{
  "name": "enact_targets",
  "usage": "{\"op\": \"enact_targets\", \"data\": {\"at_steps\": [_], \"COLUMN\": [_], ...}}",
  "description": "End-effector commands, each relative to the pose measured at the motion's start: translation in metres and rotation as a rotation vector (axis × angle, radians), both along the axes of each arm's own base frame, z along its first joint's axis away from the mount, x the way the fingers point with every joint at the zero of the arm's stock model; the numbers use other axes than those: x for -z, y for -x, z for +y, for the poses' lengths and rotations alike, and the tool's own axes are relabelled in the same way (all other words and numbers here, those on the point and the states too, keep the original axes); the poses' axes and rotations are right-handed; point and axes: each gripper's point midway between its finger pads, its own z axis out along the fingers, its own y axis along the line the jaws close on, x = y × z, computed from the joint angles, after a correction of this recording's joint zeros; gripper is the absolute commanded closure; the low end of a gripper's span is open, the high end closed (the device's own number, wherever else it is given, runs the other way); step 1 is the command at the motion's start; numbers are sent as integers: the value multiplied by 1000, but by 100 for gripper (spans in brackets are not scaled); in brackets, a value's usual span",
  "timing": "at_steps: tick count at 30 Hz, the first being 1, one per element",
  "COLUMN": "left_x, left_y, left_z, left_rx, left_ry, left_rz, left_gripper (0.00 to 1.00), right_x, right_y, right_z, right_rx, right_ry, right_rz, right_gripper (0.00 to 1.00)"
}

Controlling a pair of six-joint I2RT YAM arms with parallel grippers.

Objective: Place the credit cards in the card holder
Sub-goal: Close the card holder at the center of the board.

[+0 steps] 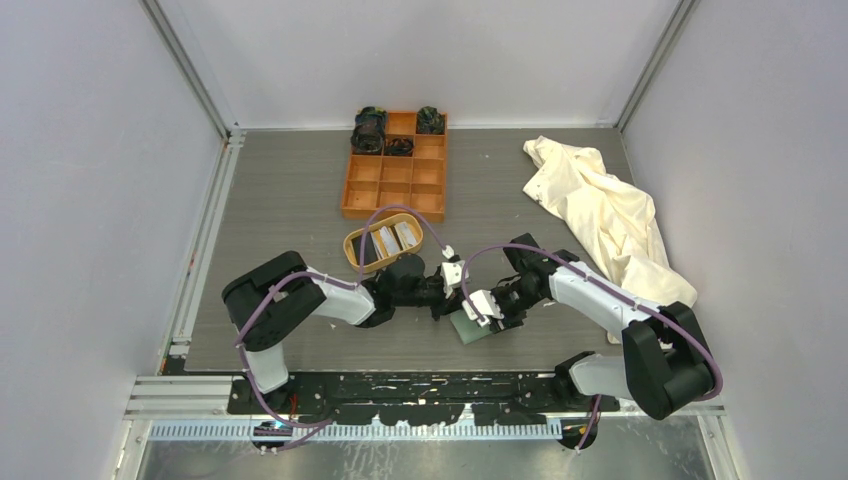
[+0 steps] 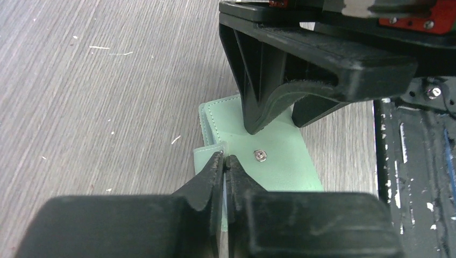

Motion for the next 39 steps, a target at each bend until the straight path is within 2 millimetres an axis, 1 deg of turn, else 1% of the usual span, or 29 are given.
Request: {"op": "enact_targets", "data": {"at_steps": [1, 9, 17, 24, 28, 39], "left_x": [-17, -25, -34, -28, -25, -21], "left_y": [-7, 7, 21, 31, 33, 37], "left_z": [-9, -10, -10, -12, -10, -13], "left_rx": [4, 36, 54, 60, 54, 60], "left_ry": [44, 58, 73, 58, 47, 14], "left_rz": [-28, 62, 60, 79, 82, 71], "left_gripper": [100, 100, 100, 100, 100, 100], "right_x": [1, 0, 0, 0, 0, 1], "right_y": [4, 4, 3, 0, -1, 0], "right_z": [-3, -3, -3, -2, -2, -1], "right_rx": [1, 1, 5, 21, 25, 25], "right_ry": [29, 29, 29, 32, 32, 35], "right_rz": [26, 26, 19, 10, 11, 14], "right_gripper": [53, 53, 54, 54, 54, 54]}}
